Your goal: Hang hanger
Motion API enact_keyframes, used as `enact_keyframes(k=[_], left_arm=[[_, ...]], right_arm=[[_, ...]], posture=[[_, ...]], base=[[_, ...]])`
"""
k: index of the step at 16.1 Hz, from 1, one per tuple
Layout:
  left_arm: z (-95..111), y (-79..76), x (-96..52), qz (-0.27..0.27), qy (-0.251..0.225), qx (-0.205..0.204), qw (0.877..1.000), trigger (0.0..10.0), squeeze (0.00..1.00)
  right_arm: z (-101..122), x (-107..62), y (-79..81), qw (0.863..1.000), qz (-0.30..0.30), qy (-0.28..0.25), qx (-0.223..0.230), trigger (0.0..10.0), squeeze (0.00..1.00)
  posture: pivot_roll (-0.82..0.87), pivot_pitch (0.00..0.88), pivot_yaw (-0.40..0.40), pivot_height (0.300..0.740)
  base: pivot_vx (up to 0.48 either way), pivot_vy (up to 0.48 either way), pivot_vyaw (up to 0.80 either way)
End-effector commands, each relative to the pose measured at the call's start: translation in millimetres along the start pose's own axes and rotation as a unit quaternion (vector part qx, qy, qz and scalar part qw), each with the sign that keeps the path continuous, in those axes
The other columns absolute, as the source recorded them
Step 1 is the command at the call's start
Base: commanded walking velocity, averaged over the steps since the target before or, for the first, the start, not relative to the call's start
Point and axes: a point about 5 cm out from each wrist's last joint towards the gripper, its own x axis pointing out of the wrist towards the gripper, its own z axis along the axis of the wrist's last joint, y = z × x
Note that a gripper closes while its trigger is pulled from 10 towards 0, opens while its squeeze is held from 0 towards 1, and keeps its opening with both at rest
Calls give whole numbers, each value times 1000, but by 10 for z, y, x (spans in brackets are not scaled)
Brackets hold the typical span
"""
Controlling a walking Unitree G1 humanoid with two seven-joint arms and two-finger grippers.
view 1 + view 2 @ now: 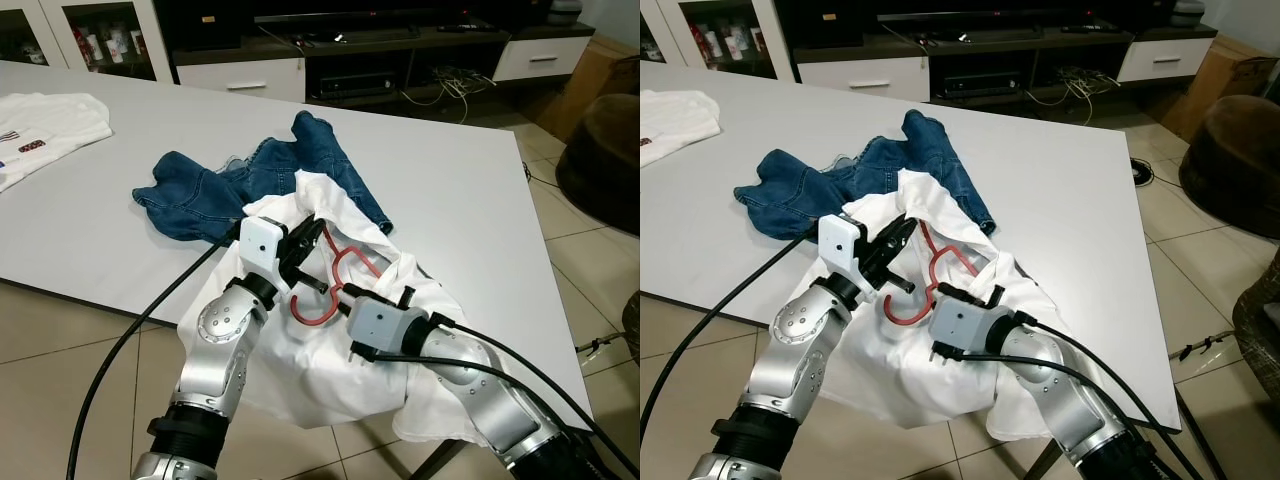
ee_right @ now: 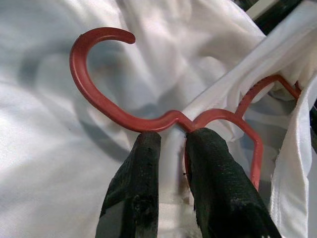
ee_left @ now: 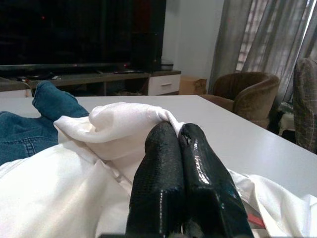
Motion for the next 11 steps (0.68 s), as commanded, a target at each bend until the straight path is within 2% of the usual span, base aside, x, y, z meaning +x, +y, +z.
enact_keyframes(k=[1,4,6,8,11], left_arm=[[46,-17,14,-7,-8,8,1000,0,0],[49,-14,17,-6,-9,8,1000,0,0],[49,-15,17,-6,-9,9,1000,0,0],[49,-16,16,-7,-9,9,1000,0,0],[54,-22,27,-9,-9,8,1000,0,0]], right_arm=[[-3,13,-22,1000,-6,11,-13,10000,0],[-113,54,-90,997,-36,61,-20,10000,0],[-204,60,-156,993,-64,98,-9,10000,0],[-208,70,-180,992,-74,103,-2,10000,0],[-207,100,-113,992,-60,115,5,10000,0]], posture=[[13,48,7,740],[15,46,6,740],[19,43,6,740],[18,42,7,740],[16,42,7,740]], base=[[0,0,0],[0,0,0],[0,0,0],[0,0,0],[0,0,0]])
